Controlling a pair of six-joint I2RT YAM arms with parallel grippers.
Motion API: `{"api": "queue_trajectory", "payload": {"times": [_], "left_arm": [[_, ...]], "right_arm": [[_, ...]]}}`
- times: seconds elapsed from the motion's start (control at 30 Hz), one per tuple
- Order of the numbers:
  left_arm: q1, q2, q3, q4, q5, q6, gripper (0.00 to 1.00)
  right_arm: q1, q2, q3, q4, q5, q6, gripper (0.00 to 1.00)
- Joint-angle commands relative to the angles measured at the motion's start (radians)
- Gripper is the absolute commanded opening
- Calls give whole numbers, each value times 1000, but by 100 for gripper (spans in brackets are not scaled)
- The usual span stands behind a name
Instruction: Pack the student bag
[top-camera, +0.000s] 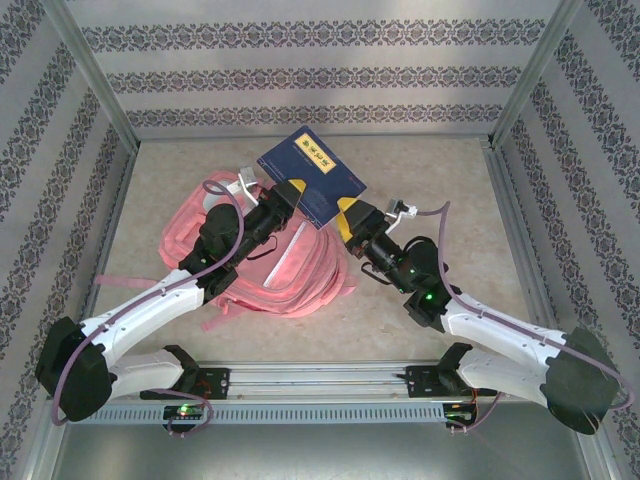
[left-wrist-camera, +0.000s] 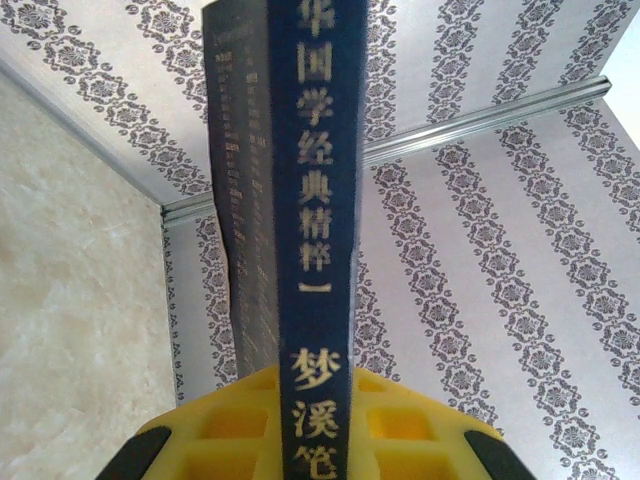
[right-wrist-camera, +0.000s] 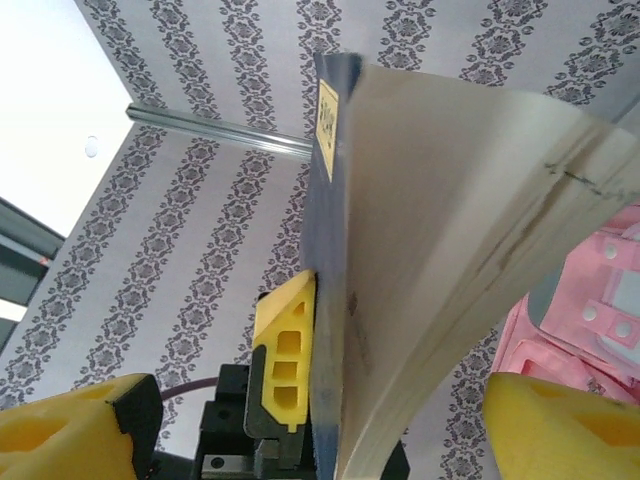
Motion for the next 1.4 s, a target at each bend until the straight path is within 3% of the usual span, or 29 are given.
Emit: {"api": "queue_trajectory", "payload": {"times": [0.0,0.3,0.77,0.93,1.0,1.07,1.13,1.2,1.37], "left_arm": [[12,-15,2,55,20,-11,0],[12,-19,-31,62,30,-23,0],[13,-11,-81,81,24,-31,0],[25,4,-43,2,69,6,0],[36,-2,-18,-93,90,62,14],[50,-14,5,-210,110,125,31],[69,-20,38,-357,144,209,42],[80,-5,93,-537,167,345,50],[96,116,248,-950,178,664,57]], "right_arm": [[-3,20,-1,-2,26,-32,84],[-40,110,93,63,-27,-66,73],[-49,160,155,48,-28,-79,44],[-54,136,166,-65,-13,-126,10],[-72,99,153,-151,1,-142,1],[-100,49,132,-251,6,-155,0],[-129,-10,99,-337,9,-173,0],[-160,-70,62,-418,-6,-192,0],[-244,-207,-32,-562,-104,-237,0]]}}
